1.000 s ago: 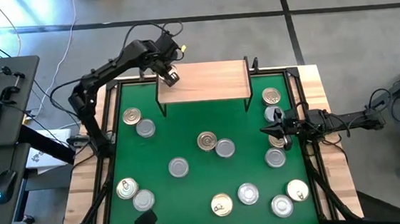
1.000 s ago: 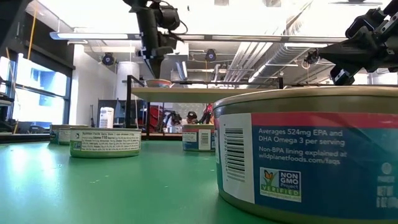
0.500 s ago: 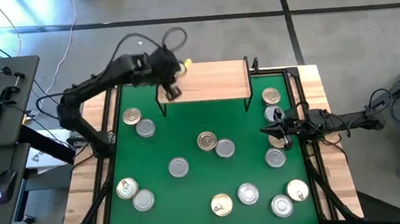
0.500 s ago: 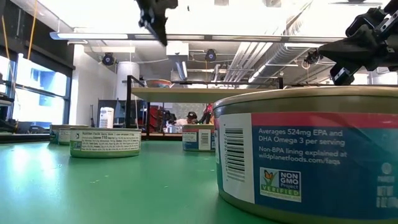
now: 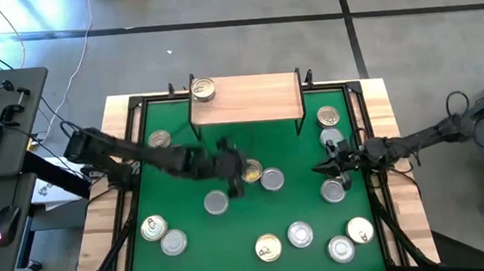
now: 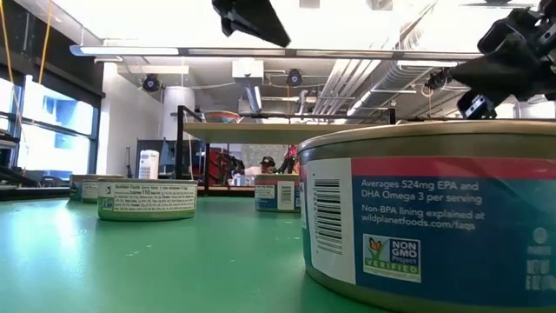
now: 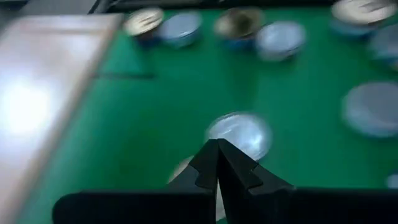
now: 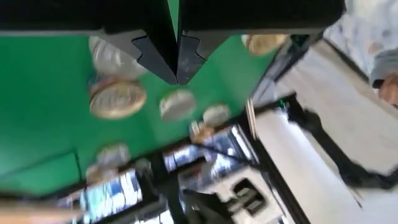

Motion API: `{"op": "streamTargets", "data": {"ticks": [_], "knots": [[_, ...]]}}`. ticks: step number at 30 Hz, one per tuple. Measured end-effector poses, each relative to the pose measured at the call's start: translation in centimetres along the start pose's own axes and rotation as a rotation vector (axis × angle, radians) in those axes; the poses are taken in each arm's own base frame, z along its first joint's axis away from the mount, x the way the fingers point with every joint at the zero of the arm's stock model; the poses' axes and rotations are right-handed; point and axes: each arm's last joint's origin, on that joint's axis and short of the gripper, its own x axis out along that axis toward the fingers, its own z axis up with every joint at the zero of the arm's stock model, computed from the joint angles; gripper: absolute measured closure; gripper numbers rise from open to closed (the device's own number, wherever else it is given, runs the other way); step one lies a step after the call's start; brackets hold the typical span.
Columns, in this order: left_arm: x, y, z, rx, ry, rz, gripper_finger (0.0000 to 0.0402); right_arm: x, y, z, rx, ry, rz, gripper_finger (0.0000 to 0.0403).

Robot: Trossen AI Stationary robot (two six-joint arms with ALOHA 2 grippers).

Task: Stack canned seafood by type on shelf
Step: Put the green tuna can on the shelf

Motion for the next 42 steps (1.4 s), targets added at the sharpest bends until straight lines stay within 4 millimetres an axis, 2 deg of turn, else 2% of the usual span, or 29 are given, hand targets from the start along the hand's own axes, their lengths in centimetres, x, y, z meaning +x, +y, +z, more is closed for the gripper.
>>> {"op": "streamTargets", "data": {"ticks": [4,11,16,22,27,32,42], "knots": [[0.9,-2.6,-2.8,-0.068,-0.131,-0.044,0.0401,1.6,-0.1,-1.3,-0.013,0.076,-0.082,0.0403],[2.0,-2.7,-6.6,-0.160,-0.187,0.033,0.0401,5.4,-1.0,-1.6,-0.091,0.172,-0.412,0.0403],[2.8,-1.9,-8.2,-0.194,-0.193,0.051,0.0401,8.7,-0.9,-1.2,-0.176,0.286,-0.378,0.0403],[3.1,-1.5,-9.3,-0.205,-0.204,0.055,0.0401,11.2,-1.4,-2.4,-0.232,0.419,-0.334,0.0403],[3.2,-1.4,-10.0,-0.212,-0.218,0.052,0.0401,12.1,-1.9,-3.3,-0.235,0.447,-0.344,0.0403],[3.2,-1.4,-10.4,-0.217,-0.212,0.049,0.0401,12.1,-1.9,-3.7,-0.191,0.469,-0.356,0.0403],[3.1,-1.5,-10.3,-0.218,-0.218,0.037,0.0401,11.2,0.3,-4.8,-0.123,0.536,-0.326,0.0403]]}}
